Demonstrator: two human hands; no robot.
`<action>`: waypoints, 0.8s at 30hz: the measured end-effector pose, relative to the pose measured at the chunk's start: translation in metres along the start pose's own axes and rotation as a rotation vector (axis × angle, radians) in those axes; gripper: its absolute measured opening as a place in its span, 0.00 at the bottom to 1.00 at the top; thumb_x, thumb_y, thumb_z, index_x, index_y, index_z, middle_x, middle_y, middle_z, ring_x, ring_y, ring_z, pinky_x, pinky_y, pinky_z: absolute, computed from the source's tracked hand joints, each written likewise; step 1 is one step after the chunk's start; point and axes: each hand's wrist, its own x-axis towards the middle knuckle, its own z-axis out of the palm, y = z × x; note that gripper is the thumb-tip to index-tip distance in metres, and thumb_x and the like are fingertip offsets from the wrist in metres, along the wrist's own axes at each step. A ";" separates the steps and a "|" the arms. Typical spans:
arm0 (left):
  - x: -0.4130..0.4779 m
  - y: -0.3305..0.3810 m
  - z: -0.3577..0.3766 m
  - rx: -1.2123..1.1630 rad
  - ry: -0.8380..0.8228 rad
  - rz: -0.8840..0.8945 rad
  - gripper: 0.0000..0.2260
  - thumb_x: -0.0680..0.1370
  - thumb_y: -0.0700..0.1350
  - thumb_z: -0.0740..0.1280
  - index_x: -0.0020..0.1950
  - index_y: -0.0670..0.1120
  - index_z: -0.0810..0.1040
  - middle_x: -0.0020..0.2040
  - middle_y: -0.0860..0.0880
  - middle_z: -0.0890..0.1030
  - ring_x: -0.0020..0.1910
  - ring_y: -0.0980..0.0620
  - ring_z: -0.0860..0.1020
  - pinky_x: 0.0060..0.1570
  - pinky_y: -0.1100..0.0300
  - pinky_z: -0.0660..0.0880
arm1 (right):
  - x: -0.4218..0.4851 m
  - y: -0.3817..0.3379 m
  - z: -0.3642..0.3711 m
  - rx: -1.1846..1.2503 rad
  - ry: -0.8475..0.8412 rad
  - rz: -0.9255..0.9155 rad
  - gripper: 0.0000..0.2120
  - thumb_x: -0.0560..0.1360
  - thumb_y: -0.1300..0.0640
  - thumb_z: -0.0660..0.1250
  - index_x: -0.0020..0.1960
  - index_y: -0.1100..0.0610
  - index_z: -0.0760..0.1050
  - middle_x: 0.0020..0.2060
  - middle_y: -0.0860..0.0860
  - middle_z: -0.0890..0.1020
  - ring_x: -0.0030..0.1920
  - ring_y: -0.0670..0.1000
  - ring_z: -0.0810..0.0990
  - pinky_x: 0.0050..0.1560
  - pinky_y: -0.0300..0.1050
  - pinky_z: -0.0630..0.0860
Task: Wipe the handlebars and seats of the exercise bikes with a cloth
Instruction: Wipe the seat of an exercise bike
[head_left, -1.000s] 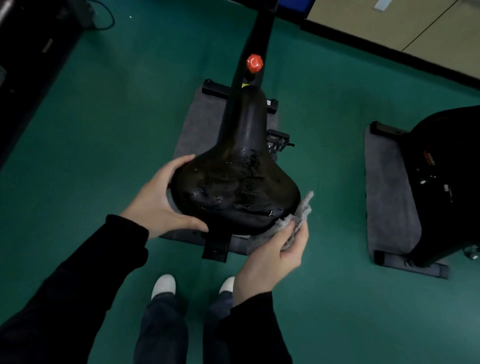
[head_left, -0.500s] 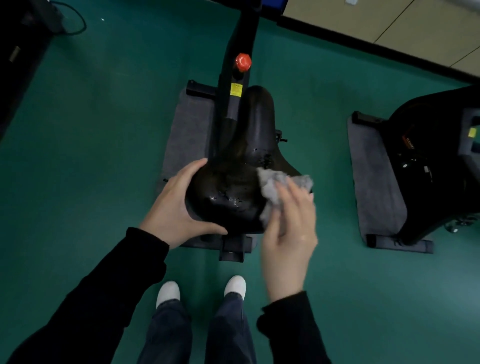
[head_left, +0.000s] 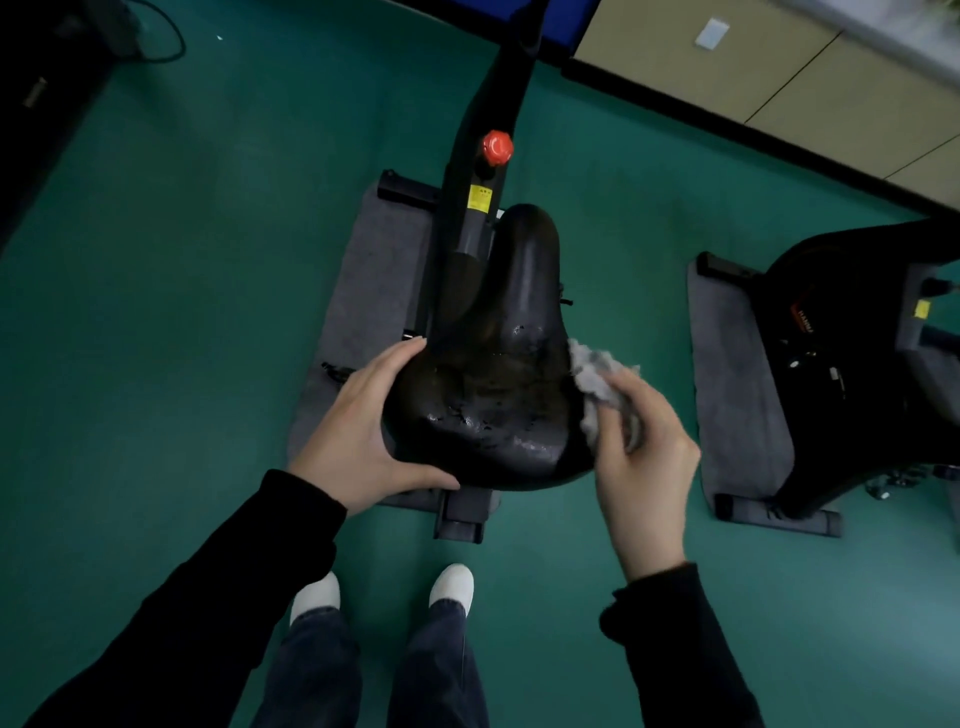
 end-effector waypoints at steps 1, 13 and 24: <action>0.000 -0.001 0.000 -0.003 0.001 -0.005 0.52 0.51 0.63 0.76 0.72 0.61 0.57 0.69 0.63 0.62 0.70 0.62 0.59 0.67 0.65 0.57 | 0.011 -0.005 0.003 0.034 0.011 0.076 0.11 0.76 0.67 0.66 0.57 0.62 0.80 0.54 0.51 0.83 0.57 0.48 0.80 0.62 0.41 0.74; 0.001 -0.001 0.001 -0.048 0.010 0.005 0.50 0.50 0.66 0.75 0.68 0.68 0.55 0.69 0.66 0.61 0.71 0.61 0.60 0.69 0.61 0.58 | -0.016 -0.013 0.009 -0.004 -0.172 -0.292 0.14 0.72 0.69 0.69 0.56 0.60 0.80 0.60 0.50 0.78 0.64 0.50 0.75 0.67 0.45 0.70; 0.000 -0.001 0.000 0.001 -0.001 0.051 0.52 0.53 0.55 0.81 0.70 0.62 0.55 0.68 0.70 0.56 0.68 0.72 0.55 0.66 0.77 0.51 | -0.038 -0.008 0.017 -0.103 -0.072 -0.406 0.11 0.77 0.59 0.65 0.57 0.60 0.80 0.57 0.52 0.78 0.58 0.55 0.74 0.65 0.43 0.68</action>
